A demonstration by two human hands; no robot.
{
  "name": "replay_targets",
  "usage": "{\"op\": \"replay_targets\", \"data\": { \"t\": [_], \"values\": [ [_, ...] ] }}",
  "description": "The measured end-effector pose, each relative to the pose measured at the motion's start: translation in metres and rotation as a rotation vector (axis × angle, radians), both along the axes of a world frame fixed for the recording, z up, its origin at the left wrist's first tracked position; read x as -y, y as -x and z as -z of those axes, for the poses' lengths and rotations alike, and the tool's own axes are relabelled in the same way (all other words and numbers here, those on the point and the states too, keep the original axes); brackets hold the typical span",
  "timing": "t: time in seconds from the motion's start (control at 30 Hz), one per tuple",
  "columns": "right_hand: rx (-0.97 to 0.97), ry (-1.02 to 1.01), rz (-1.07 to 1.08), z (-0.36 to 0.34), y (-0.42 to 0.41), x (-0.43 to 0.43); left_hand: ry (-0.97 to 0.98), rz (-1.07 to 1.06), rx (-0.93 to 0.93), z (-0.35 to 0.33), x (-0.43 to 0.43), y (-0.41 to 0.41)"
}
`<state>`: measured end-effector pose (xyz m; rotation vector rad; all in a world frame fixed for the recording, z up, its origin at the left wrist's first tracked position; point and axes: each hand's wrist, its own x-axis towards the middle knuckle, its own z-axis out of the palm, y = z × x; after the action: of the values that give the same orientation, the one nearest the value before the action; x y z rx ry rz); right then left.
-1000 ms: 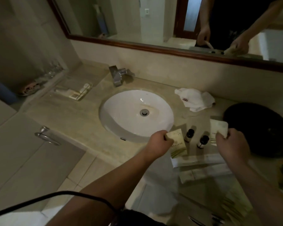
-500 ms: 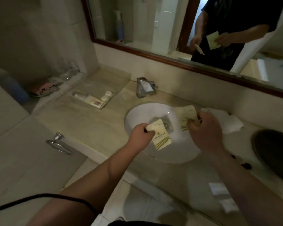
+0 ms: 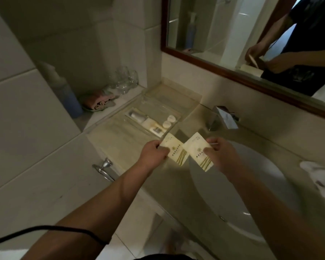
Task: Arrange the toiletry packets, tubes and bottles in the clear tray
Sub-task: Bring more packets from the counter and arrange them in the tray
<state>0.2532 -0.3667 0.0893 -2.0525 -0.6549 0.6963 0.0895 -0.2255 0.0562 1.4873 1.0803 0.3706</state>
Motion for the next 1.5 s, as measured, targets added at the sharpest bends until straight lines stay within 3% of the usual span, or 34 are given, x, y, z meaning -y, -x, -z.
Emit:
{"op": "replay_targets", "data": {
  "t": [0.37, 0.5, 0.63, 0.8, 1.0, 1.2, 1.27, 1.37, 1.5],
  "values": [
    [-0.138, 0.004, -0.024, 0.039, -0.02, -0.13, -0.145, -0.039, -0.179, -0.006, -0.131, -0.024],
    [-0.061, 0.046, -0.092, 0.041, -0.022, -0.164, -0.28, -0.009, -0.266, -0.003, -0.197, -0.041],
    [-0.026, 0.121, -0.029, 0.039, -0.028, -0.202, -0.33, 0.046, -0.335, 0.01, -0.256, -0.062],
    [0.041, 0.272, 0.018, 0.052, -0.04, -0.251, -0.249, 0.149, -0.344, 0.032, -0.306, -0.085],
    [0.022, 0.332, 0.039, 0.066, -0.043, -0.3, -0.341, 0.202, -0.438, 0.054, -0.33, -0.086],
    [0.111, 0.399, 0.03, 0.078, -0.044, -0.332, -0.756, 0.268, -0.542, 0.067, -0.317, -0.08],
    [0.157, 0.408, 0.006, 0.079, -0.043, -0.337, -0.854, 0.419, -0.52, 0.068, -0.307, -0.077],
    [0.243, 0.424, -0.032, 0.075, -0.039, -0.339, -0.804, 0.73, -0.484, 0.077, -0.3, -0.074],
    [0.494, 0.498, -0.152, 0.077, -0.028, -0.327, -0.754, 0.877, -0.551, 0.084, -0.306, -0.07]
  ]
}}
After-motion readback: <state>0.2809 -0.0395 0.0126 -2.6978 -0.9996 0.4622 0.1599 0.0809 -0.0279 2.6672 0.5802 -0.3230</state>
